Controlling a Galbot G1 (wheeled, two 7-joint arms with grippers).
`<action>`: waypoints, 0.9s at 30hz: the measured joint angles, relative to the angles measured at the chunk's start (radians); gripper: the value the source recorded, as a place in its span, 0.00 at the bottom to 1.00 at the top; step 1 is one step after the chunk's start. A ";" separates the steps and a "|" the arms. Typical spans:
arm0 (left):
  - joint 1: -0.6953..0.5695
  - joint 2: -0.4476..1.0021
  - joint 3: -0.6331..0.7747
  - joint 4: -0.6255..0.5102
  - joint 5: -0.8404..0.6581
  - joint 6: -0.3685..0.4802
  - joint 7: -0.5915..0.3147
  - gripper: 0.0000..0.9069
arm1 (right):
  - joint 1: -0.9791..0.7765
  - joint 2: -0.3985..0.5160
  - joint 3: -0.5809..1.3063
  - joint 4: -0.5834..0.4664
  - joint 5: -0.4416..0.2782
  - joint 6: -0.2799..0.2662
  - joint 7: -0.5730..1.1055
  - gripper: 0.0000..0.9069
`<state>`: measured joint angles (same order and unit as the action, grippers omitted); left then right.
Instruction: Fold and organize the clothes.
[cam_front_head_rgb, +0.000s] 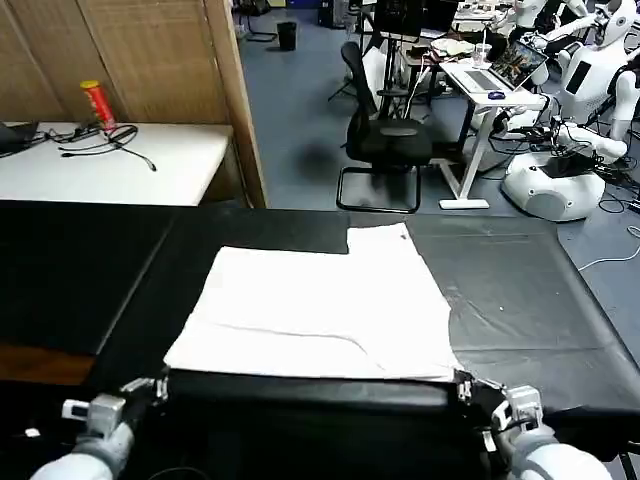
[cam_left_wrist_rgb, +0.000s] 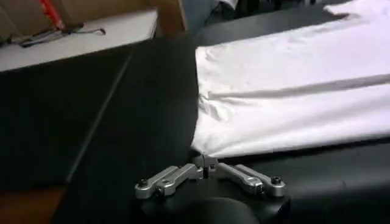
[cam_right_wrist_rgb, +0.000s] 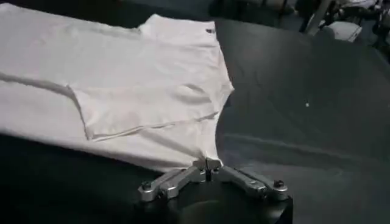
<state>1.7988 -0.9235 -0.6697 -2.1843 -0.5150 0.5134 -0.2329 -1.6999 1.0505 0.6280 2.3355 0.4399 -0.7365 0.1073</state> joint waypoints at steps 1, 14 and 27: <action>0.007 -0.004 -0.003 -0.005 0.011 0.000 0.000 0.97 | -0.004 -0.001 0.003 0.009 0.001 0.000 -0.002 0.97; -0.017 -0.006 -0.078 -0.106 -0.027 0.144 -0.075 0.97 | 0.158 -0.040 0.037 0.022 0.153 0.010 0.027 0.97; -0.595 0.064 0.088 0.196 -0.346 0.113 -0.014 0.97 | 0.835 -0.022 -0.230 -0.502 0.119 0.083 0.021 0.97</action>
<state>1.2034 -0.8598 -0.5820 -1.9881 -0.8613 0.6262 -0.2469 -0.8653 1.0289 0.3983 1.8334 0.5586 -0.6533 0.1288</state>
